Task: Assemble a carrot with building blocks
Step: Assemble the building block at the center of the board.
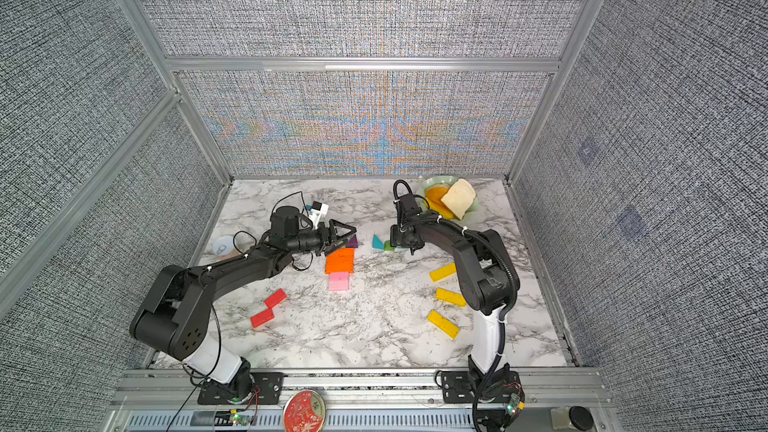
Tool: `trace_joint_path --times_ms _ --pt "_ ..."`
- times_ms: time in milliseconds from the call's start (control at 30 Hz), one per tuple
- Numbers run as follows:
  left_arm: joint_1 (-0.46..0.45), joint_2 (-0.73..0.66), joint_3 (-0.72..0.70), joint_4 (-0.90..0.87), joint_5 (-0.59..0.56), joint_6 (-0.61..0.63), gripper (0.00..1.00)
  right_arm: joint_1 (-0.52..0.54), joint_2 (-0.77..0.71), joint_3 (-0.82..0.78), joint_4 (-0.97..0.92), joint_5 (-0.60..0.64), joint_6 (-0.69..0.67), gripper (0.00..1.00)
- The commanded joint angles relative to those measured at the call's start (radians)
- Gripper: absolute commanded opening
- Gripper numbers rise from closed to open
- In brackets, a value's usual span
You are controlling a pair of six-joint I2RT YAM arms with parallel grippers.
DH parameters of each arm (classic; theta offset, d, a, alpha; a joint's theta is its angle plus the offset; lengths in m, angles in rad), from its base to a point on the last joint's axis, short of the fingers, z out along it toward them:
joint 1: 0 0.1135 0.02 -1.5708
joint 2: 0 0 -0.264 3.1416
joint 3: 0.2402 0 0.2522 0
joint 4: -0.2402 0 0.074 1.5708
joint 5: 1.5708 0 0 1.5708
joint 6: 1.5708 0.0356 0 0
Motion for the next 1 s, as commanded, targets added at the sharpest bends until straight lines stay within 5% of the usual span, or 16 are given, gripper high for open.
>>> trace_joint_path --times_ms 0,967 --pt "0.001 0.000 0.006 0.021 0.015 0.002 0.81 0.002 0.000 0.007 0.001 -0.003 0.004 0.62" --pt "0.001 0.008 0.008 0.017 0.016 0.002 0.81 0.005 -0.034 0.005 -0.011 0.064 0.003 0.64"
